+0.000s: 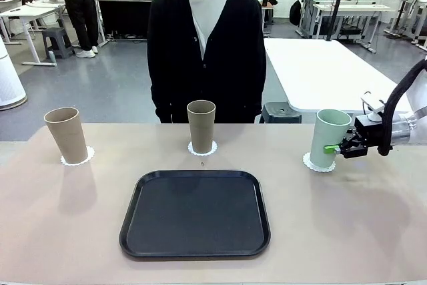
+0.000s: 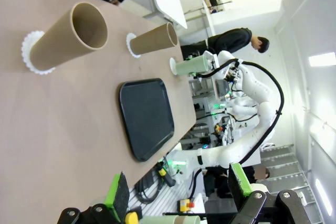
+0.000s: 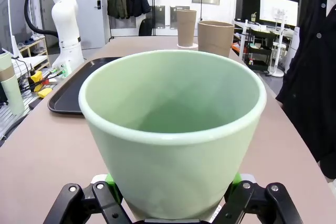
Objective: Place coasters on the table and set cups on them.
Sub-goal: Take one Reusable plastic cup from the Flat Tray and place it on a coaster set by the human.
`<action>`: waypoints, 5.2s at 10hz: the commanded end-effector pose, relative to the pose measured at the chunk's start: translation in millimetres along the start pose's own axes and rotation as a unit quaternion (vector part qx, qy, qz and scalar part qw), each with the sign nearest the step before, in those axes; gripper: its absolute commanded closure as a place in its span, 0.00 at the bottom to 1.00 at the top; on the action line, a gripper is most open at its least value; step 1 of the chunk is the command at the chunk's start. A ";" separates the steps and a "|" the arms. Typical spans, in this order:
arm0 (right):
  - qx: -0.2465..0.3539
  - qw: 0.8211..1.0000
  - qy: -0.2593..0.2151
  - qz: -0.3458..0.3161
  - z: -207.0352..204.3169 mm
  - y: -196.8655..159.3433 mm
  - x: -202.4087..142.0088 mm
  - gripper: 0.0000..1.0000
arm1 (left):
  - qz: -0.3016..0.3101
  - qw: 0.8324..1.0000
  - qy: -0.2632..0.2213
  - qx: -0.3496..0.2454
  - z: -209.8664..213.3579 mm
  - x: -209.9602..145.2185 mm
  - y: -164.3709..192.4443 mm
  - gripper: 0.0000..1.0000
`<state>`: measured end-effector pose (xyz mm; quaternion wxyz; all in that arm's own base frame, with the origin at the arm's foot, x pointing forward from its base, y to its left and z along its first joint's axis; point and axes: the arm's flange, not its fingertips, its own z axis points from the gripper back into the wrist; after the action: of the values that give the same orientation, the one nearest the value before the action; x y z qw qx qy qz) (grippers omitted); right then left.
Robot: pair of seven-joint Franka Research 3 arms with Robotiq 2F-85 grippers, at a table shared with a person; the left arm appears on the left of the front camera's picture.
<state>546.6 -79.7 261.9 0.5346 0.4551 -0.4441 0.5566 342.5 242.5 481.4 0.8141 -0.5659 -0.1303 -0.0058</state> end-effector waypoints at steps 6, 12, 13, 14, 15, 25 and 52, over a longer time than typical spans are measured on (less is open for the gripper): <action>0.004 1.000 -0.019 -0.023 1.1 -18.3 -11.2 0.15 | -0.003 1.000 -0.004 -0.004 1.5 -0.8 -1.5 0.00; 0.005 0.999 -0.028 -0.037 4.9 -21.7 -18.6 0.15 | -0.003 1.000 -0.004 -0.004 1.5 -0.8 -1.5 0.00; 0.006 0.999 -0.028 -0.038 4.9 -21.6 -19.0 0.15 | -0.003 1.000 -0.004 -0.004 1.5 -0.8 -1.5 0.00; 0.009 0.999 -0.029 -0.037 4.9 -21.7 -19.9 0.15 | -0.003 1.000 -0.004 -0.004 1.5 -0.8 -1.5 0.00; 0.011 0.999 -0.032 -0.035 5.0 -22.0 -19.9 0.15 | -0.003 1.000 -0.004 -0.004 1.5 -0.8 -1.5 0.00; 0.020 0.999 -0.005 -0.050 8.7 -20.3 -22.6 0.00 | -0.003 1.000 -0.004 -0.004 1.5 -0.8 -1.5 0.00; -0.230 0.805 0.460 -0.296 60.0 120.0 281.3 0.00 | -0.003 1.000 -0.004 -0.004 1.5 -0.8 -1.5 0.00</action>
<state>428.9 -100.0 552.1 0.8768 0.1413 -0.1254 0.4422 342.7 242.3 481.3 0.8141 -0.5660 -0.1300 -0.0059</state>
